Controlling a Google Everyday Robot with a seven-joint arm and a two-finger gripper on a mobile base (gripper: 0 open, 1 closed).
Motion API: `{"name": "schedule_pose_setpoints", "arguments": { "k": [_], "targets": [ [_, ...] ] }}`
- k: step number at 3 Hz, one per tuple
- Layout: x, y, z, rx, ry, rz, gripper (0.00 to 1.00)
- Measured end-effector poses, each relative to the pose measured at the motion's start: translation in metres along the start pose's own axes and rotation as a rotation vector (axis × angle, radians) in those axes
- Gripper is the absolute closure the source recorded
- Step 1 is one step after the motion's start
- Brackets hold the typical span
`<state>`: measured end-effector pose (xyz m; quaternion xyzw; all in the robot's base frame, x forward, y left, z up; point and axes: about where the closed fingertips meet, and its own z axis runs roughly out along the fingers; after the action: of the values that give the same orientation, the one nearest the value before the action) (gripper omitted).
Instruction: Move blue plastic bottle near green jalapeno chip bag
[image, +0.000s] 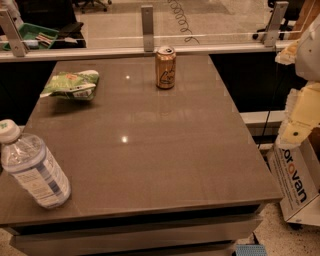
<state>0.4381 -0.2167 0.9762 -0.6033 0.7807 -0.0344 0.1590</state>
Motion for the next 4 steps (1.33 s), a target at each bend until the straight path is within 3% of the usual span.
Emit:
{"name": "schedule_pose_setpoints", "arguments": {
  "k": [1,2,4],
  "targets": [
    [0.000,0.000,0.000,0.000,0.000,0.000,0.00],
    [-0.009,0.009,0.006,-0.012,-0.051,-0.002,0.00],
    [-0.084,0.075,0.052,-0.096,-0.372,-0.061,0.00]
  ]
}}
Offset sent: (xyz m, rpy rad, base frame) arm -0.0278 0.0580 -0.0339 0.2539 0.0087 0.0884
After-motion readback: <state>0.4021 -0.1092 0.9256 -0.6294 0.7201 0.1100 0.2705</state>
